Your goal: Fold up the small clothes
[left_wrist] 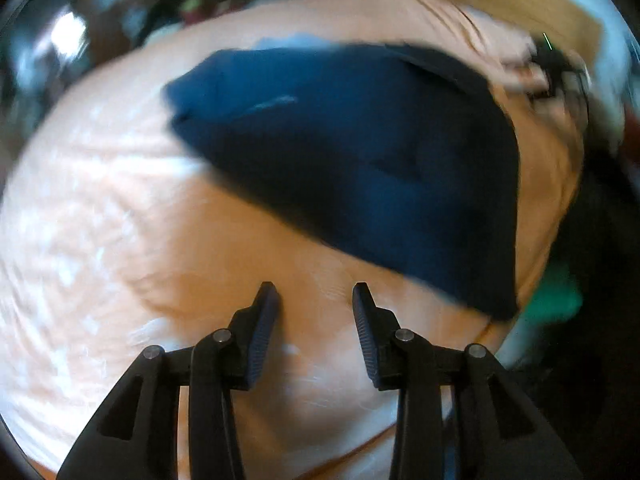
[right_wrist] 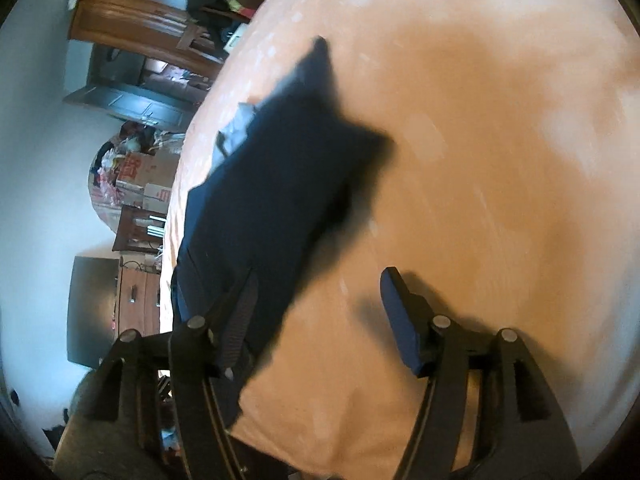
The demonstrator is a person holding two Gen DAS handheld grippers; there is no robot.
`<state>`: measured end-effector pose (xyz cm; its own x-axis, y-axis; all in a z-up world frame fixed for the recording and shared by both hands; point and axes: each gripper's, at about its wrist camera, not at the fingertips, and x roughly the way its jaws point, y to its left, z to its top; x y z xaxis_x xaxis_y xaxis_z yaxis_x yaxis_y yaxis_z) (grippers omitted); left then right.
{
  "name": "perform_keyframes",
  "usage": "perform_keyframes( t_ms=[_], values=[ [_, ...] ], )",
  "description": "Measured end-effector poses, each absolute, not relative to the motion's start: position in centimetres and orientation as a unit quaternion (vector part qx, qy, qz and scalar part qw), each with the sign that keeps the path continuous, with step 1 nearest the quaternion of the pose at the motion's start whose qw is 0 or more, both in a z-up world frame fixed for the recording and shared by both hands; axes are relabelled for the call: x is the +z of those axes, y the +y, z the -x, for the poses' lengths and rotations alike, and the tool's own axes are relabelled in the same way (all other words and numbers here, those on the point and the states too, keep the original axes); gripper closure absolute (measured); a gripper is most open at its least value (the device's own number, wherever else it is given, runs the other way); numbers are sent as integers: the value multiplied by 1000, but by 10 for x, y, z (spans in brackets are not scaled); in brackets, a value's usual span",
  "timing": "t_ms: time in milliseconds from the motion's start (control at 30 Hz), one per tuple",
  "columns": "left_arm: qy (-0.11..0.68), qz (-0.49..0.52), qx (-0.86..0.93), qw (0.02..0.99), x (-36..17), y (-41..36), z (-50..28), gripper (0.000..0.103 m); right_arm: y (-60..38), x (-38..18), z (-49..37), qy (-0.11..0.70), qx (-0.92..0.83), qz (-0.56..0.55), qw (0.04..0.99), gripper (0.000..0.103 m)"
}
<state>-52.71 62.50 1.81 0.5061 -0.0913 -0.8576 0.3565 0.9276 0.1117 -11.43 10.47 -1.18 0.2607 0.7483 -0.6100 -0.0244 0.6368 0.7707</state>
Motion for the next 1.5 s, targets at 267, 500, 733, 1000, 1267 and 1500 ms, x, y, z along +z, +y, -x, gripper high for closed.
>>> perform_keyframes(
  t_ms=[267, 500, 733, 1000, 1267, 1500],
  values=[
    [390, -385, -144, 824, 0, 580, 540, 62, 92, -13, 148, 529, 252, -358, 727, 41],
    [336, -483, -174, 789, -12, 548, 519, 64, 95, -12, 153, 525, 248, -357, 732, 38],
    [289, -560, -187, 753, -21, 544, 545, 65, 105, -3, 157, 527, 259, -316, 745, 37],
    [218, -601, -217, 738, -34, 531, 554, 46, 121, -14, 160, 528, 263, -327, 738, 36],
    [311, -542, -262, 736, -19, 530, 539, 67, 131, 4, 166, 523, 282, -283, 753, 36],
    [381, -330, -281, 817, 41, 543, 494, 96, 138, 31, 175, 502, 294, -222, 783, 37]
  ],
)
